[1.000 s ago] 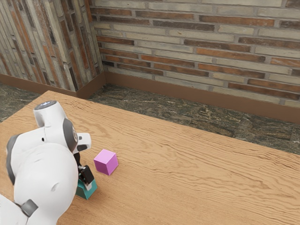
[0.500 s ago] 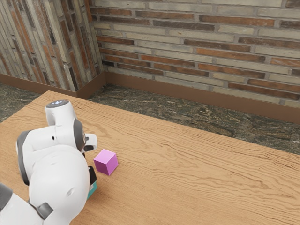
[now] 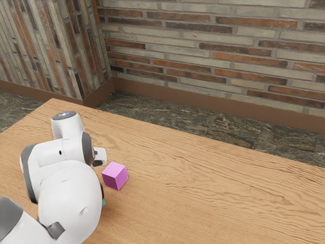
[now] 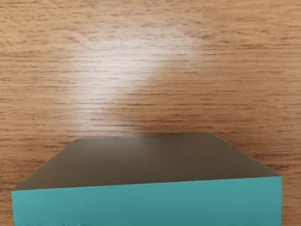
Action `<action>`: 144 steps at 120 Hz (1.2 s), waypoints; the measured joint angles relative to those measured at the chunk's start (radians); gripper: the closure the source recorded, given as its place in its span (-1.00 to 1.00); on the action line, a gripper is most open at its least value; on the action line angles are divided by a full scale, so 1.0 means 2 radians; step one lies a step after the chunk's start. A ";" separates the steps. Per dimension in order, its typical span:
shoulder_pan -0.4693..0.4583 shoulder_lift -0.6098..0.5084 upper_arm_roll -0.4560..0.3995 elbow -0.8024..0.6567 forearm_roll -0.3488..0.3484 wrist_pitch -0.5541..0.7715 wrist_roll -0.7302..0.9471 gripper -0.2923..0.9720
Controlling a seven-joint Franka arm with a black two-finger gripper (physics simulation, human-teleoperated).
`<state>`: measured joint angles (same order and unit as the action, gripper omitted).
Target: Pick up the blue block with one arm, and put the blue block on the pink block with one arm
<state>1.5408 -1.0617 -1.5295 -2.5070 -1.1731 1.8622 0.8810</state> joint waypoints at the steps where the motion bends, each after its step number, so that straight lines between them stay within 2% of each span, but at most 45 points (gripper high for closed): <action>1: 0.000 0.000 0.000 0.000 0.000 0.000 0.000 -0.12; 22: -0.004 0.001 0.006 0.003 0.004 -0.009 -0.001 -0.03; 42: -0.008 0.006 0.067 0.043 0.038 -0.032 -0.003 -0.01; 50: 0.004 0.015 0.087 0.074 0.054 -0.043 -0.005 -0.01; 62: 0.036 0.022 0.094 0.108 0.069 -0.056 -0.007 -0.01; 78: 0.072 0.032 0.088 0.136 0.077 -0.068 -0.010 -0.01; 93: 0.118 0.038 0.052 0.176 0.078 -0.080 -0.012 -0.01; 112: 0.126 0.036 0.026 0.193 0.074 -0.088 -0.023 -0.01; 144: 0.149 0.036 0.010 0.219 0.075 -0.094 -0.043 -0.01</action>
<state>1.8378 -0.9897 -1.5087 -2.0699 -1.0231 1.6738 0.7945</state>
